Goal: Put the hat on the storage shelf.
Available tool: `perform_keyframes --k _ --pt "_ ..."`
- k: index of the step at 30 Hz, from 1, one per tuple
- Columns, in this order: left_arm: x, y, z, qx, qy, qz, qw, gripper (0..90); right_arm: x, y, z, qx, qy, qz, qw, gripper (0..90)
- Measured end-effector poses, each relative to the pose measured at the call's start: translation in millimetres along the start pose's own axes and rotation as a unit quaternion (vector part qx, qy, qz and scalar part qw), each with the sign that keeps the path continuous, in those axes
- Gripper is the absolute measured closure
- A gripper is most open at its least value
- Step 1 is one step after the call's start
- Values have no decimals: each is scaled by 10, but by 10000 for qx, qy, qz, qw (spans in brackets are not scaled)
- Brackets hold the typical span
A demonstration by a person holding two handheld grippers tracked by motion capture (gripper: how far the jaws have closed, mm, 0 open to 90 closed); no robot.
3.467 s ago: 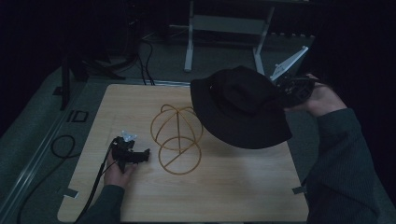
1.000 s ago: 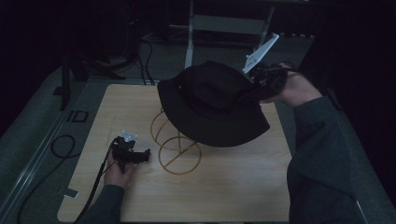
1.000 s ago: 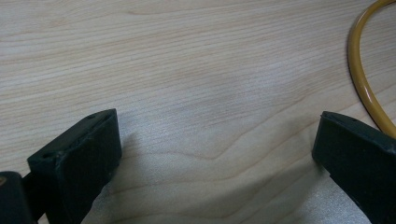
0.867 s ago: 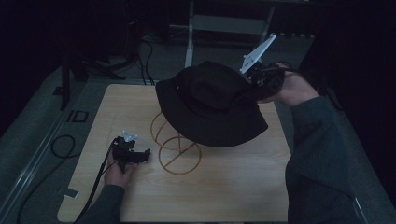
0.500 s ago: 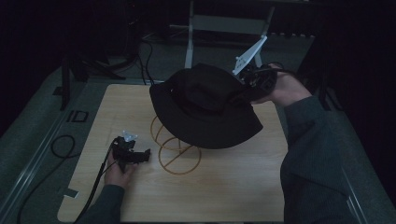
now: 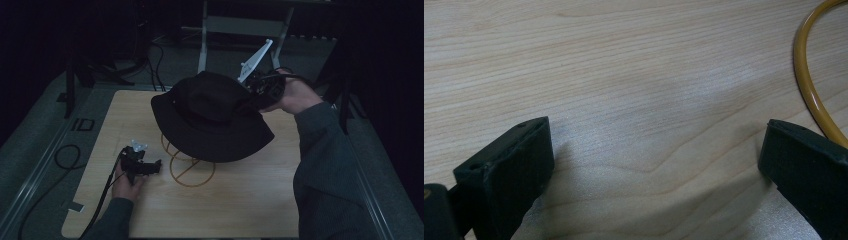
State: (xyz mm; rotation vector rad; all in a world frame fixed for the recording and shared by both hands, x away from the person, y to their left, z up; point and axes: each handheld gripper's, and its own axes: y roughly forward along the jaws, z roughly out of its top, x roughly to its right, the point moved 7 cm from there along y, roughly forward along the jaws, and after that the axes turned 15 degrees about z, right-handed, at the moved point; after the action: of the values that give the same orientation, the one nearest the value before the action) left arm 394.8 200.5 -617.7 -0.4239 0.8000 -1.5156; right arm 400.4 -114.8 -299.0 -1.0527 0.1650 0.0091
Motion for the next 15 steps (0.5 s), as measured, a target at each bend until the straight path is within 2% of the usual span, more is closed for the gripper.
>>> perform_keyframes --k 15 --pt "4 1 2 7 1 -3 10000 15 -32 134 136 -109 -141 131 9998 859"
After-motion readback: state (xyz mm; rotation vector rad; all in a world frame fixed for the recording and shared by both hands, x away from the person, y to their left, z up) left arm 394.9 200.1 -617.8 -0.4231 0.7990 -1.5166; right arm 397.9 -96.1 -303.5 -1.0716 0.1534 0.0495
